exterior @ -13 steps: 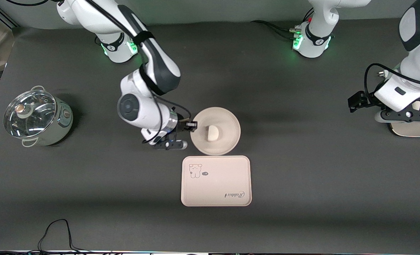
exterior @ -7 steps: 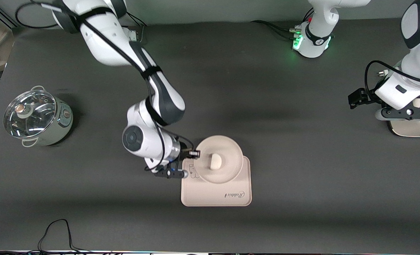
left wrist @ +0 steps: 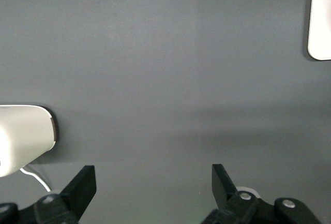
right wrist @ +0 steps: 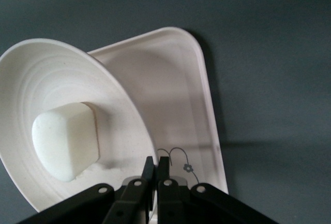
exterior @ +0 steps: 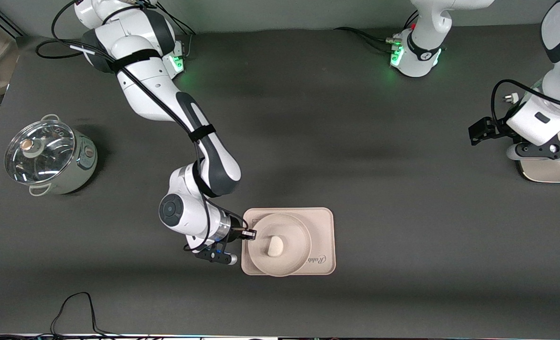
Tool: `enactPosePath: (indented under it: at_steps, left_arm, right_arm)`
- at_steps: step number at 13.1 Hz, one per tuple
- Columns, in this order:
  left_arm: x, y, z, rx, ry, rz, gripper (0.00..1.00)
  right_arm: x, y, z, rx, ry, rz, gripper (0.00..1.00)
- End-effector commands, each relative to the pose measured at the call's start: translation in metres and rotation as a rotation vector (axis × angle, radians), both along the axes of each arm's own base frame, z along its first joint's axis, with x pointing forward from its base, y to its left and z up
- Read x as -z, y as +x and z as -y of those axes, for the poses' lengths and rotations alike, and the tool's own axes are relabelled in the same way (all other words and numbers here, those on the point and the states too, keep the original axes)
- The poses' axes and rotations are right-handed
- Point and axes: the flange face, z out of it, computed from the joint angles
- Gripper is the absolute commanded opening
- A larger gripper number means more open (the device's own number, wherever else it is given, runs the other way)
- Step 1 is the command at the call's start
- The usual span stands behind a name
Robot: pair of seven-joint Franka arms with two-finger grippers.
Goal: Place bun in plate and plate on tray
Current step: 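Lower the plate onto the tray and open the right gripper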
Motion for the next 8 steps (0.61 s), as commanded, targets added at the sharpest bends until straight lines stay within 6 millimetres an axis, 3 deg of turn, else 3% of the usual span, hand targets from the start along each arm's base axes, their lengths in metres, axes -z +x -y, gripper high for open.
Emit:
enactPosePath:
  at_steps: [1,3,4,5,6,8]
  left_arm:
    - [-0.008,0.001,0.003,-0.020,-0.012,-0.003,1.00]
    - [-0.015,-0.004,0.008,-0.049,-0.019,0.005,1.00]
    - [-0.017,-0.005,0.010,-0.044,-0.019,0.007,1.00]
    - [-0.017,-0.005,0.010,-0.031,-0.019,0.000,1.00]
    - [-0.019,-0.005,0.008,-0.034,-0.019,0.004,1.00]
    - [-0.020,-0.005,0.010,-0.032,-0.021,0.009,1.00]
  right_arm:
    - [0.007,0.001,-0.013,-0.021,0.033,0.016,0.00]
    - [0.015,-0.002,-0.014,-0.047,0.027,0.013,0.00]
    - [0.019,-0.003,-0.014,-0.061,0.024,0.014,0.51]
    - [0.020,-0.003,-0.014,-0.062,0.023,0.017,0.84]
    - [0.018,-0.002,-0.014,-0.059,0.024,0.027,0.99]
    - [0.014,-0.001,-0.014,-0.060,0.026,0.033,1.00]
